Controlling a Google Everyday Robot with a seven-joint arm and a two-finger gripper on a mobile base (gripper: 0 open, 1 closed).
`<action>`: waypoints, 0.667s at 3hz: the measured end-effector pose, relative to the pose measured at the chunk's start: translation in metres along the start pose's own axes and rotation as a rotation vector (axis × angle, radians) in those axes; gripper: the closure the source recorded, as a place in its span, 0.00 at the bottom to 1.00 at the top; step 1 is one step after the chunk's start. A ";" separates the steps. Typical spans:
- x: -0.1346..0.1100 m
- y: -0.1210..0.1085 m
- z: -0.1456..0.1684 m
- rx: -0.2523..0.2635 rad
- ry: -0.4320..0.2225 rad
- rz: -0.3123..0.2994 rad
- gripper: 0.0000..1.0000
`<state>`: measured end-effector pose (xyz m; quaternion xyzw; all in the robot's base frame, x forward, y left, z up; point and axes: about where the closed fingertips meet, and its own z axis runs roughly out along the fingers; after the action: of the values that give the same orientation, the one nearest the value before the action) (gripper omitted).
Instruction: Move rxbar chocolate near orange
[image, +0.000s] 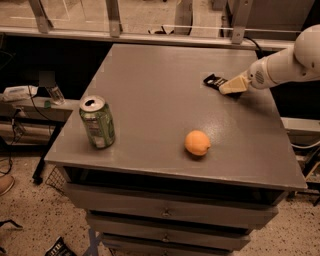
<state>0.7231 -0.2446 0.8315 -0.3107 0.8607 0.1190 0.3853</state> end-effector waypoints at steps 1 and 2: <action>0.000 0.002 0.002 -0.008 0.003 0.000 0.66; -0.002 0.006 0.001 -0.016 0.002 -0.009 0.88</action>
Offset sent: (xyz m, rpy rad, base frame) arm -0.0051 0.0056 0.0086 0.0005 -0.0050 0.0244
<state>0.7211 -0.2383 0.8321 -0.3176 0.8587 0.1240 0.3827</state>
